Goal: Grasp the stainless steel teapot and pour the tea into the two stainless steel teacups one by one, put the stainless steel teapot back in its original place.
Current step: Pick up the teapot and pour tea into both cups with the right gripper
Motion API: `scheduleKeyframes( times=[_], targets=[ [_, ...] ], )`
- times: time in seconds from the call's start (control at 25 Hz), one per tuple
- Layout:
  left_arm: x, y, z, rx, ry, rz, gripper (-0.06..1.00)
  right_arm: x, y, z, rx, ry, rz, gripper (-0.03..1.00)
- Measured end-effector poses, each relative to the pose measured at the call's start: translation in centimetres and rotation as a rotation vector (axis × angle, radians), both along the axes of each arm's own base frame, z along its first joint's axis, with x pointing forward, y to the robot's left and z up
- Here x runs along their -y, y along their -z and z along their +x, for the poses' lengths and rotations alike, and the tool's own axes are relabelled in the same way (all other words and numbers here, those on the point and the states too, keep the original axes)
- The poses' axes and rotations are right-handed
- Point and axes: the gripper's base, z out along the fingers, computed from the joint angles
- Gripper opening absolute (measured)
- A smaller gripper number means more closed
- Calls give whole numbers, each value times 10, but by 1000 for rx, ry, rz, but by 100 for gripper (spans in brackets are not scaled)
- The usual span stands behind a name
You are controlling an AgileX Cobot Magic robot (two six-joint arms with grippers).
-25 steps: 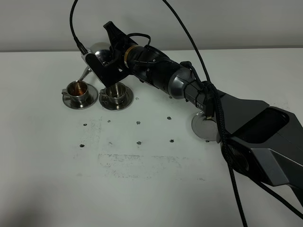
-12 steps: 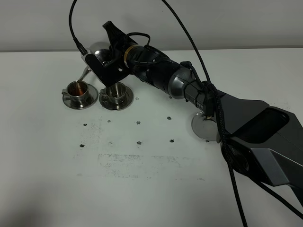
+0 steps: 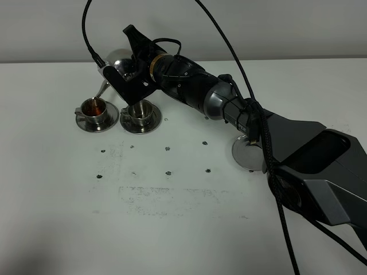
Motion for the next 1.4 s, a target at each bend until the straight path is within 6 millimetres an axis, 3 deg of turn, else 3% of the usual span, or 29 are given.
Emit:
scheduleKeyframes(
  times=[1.4],
  targets=[
    [0, 0, 0, 0, 0, 0, 6, 0, -2, 1, 45, -19, -50, 18]
  ],
)
